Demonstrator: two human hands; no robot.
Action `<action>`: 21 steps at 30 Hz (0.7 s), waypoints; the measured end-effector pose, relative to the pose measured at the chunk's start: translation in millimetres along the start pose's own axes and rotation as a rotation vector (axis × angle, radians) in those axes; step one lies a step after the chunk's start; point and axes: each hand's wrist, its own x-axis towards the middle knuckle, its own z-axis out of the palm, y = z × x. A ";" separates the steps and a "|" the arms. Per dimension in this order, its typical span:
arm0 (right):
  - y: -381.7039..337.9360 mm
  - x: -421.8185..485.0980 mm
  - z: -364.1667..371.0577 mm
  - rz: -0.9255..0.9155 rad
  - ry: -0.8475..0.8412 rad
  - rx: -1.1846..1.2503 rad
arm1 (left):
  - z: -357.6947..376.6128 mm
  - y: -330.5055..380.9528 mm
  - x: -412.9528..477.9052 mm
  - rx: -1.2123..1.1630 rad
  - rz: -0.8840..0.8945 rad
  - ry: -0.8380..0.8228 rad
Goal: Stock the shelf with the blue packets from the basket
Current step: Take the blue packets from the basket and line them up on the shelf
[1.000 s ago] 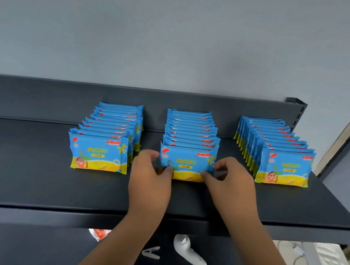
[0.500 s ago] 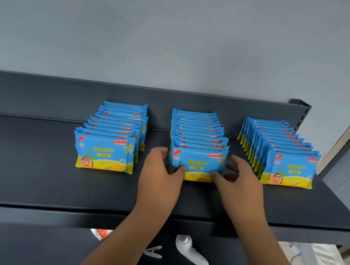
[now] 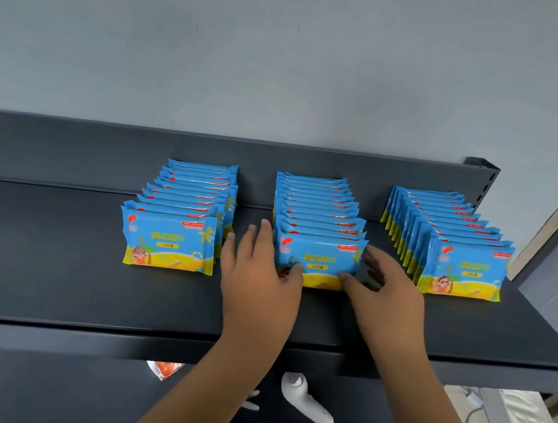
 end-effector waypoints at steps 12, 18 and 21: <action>-35.8 -16.3 9.3 -0.595 0.203 -0.451 | -55.4 1.0 5.5 0.431 0.363 0.234; -79.7 -20.2 48.4 -0.742 0.079 -0.347 | -87.1 -41.2 14.7 0.413 0.356 0.243; -105.3 -26.8 76.9 -0.747 0.022 -0.060 | -109.9 -64.1 22.6 0.267 0.234 0.204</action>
